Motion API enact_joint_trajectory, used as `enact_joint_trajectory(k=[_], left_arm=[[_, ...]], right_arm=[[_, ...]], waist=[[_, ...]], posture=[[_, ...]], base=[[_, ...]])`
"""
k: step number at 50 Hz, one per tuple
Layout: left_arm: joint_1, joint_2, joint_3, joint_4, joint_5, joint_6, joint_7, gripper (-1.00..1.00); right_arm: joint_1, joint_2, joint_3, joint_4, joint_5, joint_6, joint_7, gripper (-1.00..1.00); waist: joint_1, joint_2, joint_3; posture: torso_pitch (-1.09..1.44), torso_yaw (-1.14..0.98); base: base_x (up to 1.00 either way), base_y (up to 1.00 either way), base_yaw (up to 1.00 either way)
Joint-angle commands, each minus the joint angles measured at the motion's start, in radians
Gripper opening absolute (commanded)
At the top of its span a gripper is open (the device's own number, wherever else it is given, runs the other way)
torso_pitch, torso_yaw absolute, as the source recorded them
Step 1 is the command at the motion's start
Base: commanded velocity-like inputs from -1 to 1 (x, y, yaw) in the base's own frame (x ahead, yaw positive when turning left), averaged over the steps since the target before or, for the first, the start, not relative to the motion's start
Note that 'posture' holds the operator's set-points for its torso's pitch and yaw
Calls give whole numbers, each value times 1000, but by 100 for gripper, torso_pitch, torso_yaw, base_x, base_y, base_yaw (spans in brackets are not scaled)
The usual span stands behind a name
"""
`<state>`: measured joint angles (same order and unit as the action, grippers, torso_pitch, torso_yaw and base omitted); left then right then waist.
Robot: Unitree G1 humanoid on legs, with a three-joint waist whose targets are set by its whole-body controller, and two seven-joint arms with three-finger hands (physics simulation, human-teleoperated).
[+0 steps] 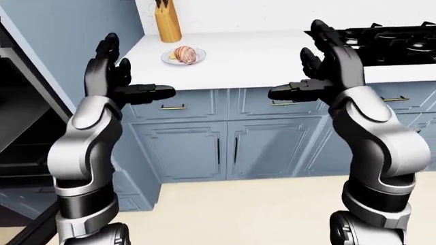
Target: Place the steak on the top rack of the oven.
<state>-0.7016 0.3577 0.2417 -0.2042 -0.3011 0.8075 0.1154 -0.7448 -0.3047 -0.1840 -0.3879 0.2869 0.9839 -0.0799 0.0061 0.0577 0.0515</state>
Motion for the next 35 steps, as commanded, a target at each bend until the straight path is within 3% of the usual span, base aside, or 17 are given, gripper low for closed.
enact_joint_trajectory(k=[1, 7, 9, 10, 11, 12, 13, 15, 20, 22, 24, 25, 26, 30, 32, 35], left_arm=[[-44, 9, -2, -34, -1, -39, -5, 100], [-44, 13, -7, -34, 11, -42, -7, 100], [-49, 14, -2, -37, 11, -35, -6, 100], [-49, 14, -1, -35, 12, -36, -7, 100], [-49, 14, -1, -34, 13, -37, -7, 100], [-49, 14, -1, -36, 12, -35, -7, 100], [-49, 13, -2, -35, 13, -36, -7, 100], [-49, 13, -1, -39, 13, -32, -6, 100], [-48, 14, 1, -48, 13, -24, -8, 100], [-49, 15, 1, -51, 12, -20, -7, 100], [-47, 15, 2, -45, 13, -27, -9, 100], [-48, 16, 3, -44, 13, -27, -10, 100], [-48, 16, 3, -44, 12, -26, -10, 100], [-48, 15, 1, -41, 13, -29, -10, 100], [-51, 15, 0, -44, 13, -22, -8, 100], [-53, 15, 0, -45, 13, -21, -8, 100]], right_arm=[[-40, -18, -24, -34, -5, -21, -8, 100], [-38, -18, -22, -34, -7, -22, -10, 100], [-36, -18, -21, -31, -9, -27, -7, 100], [-33, -17, -21, -29, -10, -30, -5, 100], [-35, -17, -20, -30, -11, -28, -6, 100], [-35, -17, -20, -28, -11, -29, -4, 100], [-35, -17, -20, -28, -12, -29, -4, 100], [-35, -17, -21, -31, -12, -27, -4, 100], [-30, -13, -17, -31, -18, -31, -3, 100], [-31, -12, -16, -34, -19, -28, -3, 100], [-31, -11, -16, -35, -21, -28, -3, 100], [-31, -11, -16, -35, -21, -26, -3, 100], [-32, -11, -16, -37, -21, -24, -3, 100], [-34, -11, -16, -33, -23, -24, -1, 100], [-33, -11, -15, -30, -25, -26, 1, 100], [-33, -11, -14, -33, -27, -27, 4, 100]], waist=[[-7, 6, -32], [10, -51, -25], [15, -94, -36], [13, -132, -47], [4, -90, -29], [12, -118, -21], [2, -116, -22], [-2, -104, -29], [-13, -52, -15], [-20, -15, -23], [-23, 49, -47], [-13, 5, -32], [-19, 26, -29], [-3, 0, -37], [2, -20, -28], [14, -76, -25]], posture=[[0, 0], [0, 0], [0, 0], [0, 0], [0, 0], [0, 0], [0, 0], [0, 0], [0, 0], [0, 0], [0, 0], [0, 0], [0, 0], [0, 0], [0, 0], [0, 0]], base=[[29, 0, 0], [29, 0, 0], [29, 0, 0], [29, 0, 0], [30, 0, 0], [30, 0, 0], [30, 0, 0], [29, 0, 0], [29, 0, 0], [30, 0, 0], [30, 0, 0], [28, 0, 0], [29, 0, 0], [30, 0, 0], [29, 7, 0], [27, 14, 0]])
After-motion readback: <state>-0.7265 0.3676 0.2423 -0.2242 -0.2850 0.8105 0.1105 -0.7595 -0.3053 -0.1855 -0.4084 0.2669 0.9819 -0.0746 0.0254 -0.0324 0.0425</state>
